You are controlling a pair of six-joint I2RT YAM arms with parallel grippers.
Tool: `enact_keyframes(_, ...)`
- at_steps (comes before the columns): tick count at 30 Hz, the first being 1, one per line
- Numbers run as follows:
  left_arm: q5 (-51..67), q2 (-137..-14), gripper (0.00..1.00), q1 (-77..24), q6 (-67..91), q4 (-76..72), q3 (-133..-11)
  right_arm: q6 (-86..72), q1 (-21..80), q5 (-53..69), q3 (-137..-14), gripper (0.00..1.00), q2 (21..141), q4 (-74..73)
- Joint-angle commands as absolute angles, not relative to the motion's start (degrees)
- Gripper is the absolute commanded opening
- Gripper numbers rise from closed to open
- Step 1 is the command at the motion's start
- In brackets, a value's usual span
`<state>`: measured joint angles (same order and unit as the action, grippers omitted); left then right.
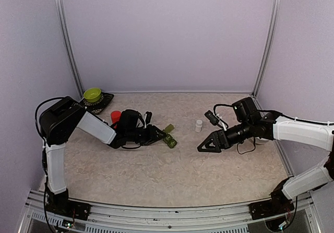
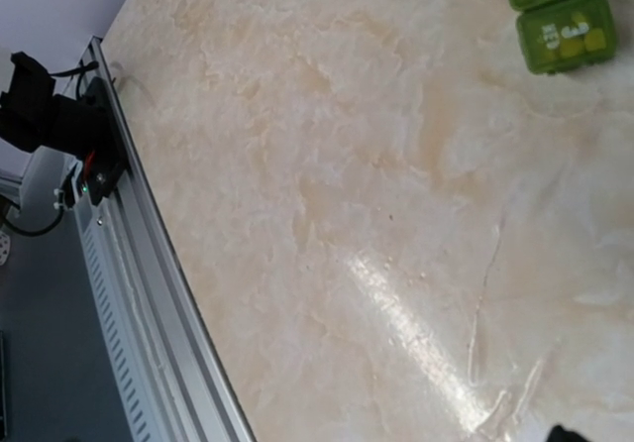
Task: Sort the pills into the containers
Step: Place the pill container at the center of the board.
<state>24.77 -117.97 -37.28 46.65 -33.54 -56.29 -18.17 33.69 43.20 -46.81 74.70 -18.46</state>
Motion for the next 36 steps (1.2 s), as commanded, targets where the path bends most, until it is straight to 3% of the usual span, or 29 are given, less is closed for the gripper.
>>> enact_keyframes(1, 21.1, -116.2, 0.34, -38.6, 47.3, -34.6, -55.0, -19.1, 33.1, 43.0, -46.4, 1.0, 75.0, -16.4)
enact_keyframes(10, 18.3, -112.1, 0.43, -41.0, 47.4, -32.7, -51.9, -18.7, 33.1, 42.9, -46.8, 1.0, 76.3, -16.4)
enact_keyframes(36, 19.3, -112.4, 0.46, -51.8, 51.3, -36.6, -48.2, -22.0, 33.1, 41.1, -43.1, 1.0, 84.5, -7.8)
